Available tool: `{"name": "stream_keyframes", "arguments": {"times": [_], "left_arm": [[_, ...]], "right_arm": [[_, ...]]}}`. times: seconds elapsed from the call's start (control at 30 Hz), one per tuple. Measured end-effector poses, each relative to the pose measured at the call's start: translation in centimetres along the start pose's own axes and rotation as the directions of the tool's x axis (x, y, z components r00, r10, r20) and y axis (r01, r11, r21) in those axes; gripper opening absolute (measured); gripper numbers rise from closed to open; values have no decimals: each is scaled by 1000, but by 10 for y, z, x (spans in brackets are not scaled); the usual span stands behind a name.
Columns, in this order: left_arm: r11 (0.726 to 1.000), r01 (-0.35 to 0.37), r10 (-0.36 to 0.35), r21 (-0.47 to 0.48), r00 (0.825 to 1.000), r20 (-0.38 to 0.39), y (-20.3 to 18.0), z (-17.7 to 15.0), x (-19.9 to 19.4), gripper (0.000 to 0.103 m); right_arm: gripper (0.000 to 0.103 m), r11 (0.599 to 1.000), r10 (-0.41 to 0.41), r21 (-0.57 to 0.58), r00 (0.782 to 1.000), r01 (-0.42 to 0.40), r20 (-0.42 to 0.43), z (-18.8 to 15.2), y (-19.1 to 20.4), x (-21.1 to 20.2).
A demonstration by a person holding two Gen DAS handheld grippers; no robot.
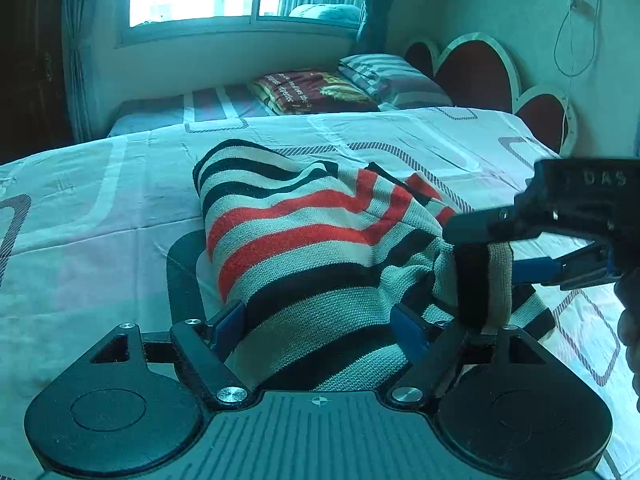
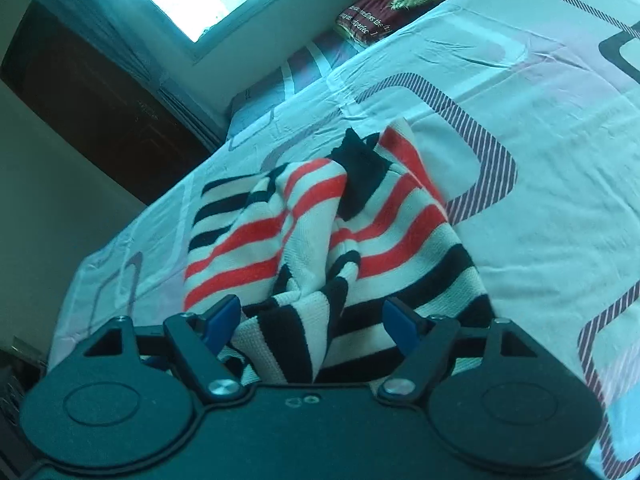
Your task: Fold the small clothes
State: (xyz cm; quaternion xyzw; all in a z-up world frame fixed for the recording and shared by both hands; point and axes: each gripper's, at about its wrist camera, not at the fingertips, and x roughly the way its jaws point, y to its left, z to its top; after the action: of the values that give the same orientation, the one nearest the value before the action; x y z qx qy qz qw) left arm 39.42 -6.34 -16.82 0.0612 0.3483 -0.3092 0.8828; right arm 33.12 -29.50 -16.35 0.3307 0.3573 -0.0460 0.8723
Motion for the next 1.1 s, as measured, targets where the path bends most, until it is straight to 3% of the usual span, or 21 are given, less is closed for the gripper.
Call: {"name": "stream_keyframes", "arguments": {"times": [0.13, 0.17, 0.2, 0.3, 0.4, 0.47, 0.57, 0.67, 0.8, 0.93, 1.1], "left_arm": [[1000, -3, 3, 7, 1000, 9, -1, -1, -2, 77], [1000, 1, -1, -1, 1000, 11, 1, -1, -2, 77], [1000, 9, -9, -14, 1000, 12, 4, -1, -2, 77], [998, 35, -34, -52, 999, 20, 14, -2, -4, 77], [994, 46, -44, -96, 999, 25, 23, -2, -6, 77], [987, 50, -44, -154, 998, 45, 33, 0, -9, 77], [983, 47, -34, -175, 997, 75, 39, 11, -8, 77], [987, 55, -40, -150, 994, 102, 34, 24, -3, 77], [988, 78, -69, -132, 995, 72, 21, 28, 16, 77], [977, 136, -150, -162, 986, -74, 11, 10, 52, 77], [967, 130, -150, -219, 986, -77, 12, 6, 51, 79]], "right_arm": [[89, 997, 30, -67, 999, -32, -31, 3, 17, 7], [79, 996, 10, -86, 999, -13, -37, 2, 19, 10], [61, 996, -11, -91, 999, 6, -44, 2, 18, 14], [45, 999, -6, -48, 999, 4, -47, 3, 6, 20], [29, 996, -44, -78, 998, 40, -44, 0, 0, 24], [25, 997, -26, -70, 1000, 25, -9, 0, -1, 14], [24, 987, -31, -152, 994, 48, 107, 3, 14, -12], [23, 974, -42, -212, 988, 74, 150, 8, 21, -31], [23, 976, -126, -163, 983, 147, 131, 1, -8, -36], [25, 973, -214, -75, 975, 218, 58, -17, -51, -13], [30, 956, -243, -137, 963, 258, 117, -17, -38, -22]]}}
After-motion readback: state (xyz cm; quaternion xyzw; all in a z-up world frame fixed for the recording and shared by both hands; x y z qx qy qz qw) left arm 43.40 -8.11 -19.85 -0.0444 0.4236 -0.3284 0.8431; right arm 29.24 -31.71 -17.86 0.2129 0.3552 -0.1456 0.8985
